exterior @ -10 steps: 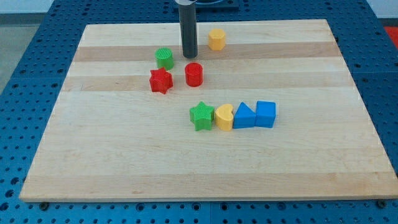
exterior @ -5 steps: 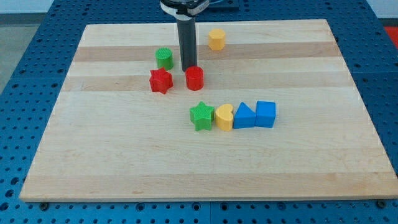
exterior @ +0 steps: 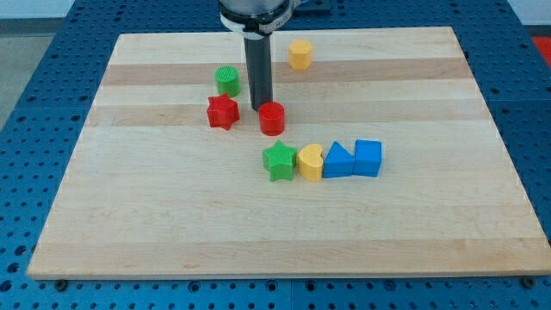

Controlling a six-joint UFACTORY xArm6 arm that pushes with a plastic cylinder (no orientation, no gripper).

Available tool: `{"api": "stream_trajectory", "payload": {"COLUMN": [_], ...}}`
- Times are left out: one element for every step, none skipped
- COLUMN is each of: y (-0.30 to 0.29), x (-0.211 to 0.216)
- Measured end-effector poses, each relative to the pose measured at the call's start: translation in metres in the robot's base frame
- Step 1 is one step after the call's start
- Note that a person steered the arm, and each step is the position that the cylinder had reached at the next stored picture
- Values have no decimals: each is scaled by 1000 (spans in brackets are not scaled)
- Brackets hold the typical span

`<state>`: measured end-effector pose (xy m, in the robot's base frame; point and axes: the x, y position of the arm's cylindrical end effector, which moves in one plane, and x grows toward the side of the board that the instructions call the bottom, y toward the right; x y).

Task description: Push the red circle above the green star

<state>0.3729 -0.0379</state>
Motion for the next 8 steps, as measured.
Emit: {"api": "stream_trajectory", "payload": {"y": [0,0,0,0,0,0,0,0], "x": [4,7,13,19,25,30,33,33]}}
